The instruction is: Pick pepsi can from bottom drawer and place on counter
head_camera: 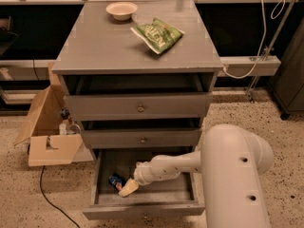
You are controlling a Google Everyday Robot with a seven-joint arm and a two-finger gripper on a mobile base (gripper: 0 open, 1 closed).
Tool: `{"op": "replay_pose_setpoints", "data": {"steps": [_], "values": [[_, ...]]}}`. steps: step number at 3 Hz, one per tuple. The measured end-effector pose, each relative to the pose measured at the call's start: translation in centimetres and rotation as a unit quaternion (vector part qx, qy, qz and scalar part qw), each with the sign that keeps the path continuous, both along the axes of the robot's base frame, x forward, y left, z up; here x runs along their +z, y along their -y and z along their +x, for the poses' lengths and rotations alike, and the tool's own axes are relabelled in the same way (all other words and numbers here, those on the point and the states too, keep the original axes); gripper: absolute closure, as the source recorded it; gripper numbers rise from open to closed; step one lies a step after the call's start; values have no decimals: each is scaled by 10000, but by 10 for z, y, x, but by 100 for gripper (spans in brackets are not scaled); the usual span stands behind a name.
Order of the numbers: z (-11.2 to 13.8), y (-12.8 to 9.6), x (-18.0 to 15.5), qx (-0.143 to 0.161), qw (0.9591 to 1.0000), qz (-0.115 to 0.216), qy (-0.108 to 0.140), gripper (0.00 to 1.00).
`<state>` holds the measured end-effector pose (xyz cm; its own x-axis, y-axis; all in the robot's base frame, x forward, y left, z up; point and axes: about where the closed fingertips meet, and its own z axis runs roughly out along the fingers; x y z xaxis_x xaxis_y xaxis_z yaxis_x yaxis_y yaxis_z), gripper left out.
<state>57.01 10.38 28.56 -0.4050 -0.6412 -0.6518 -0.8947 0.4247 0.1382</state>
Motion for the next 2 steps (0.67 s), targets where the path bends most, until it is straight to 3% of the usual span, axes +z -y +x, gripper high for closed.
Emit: {"op": "replay_pose_setpoints", "data": {"steps": [2], "values": [[31, -37, -70, 21, 9989, -175, 426, 0]]}}
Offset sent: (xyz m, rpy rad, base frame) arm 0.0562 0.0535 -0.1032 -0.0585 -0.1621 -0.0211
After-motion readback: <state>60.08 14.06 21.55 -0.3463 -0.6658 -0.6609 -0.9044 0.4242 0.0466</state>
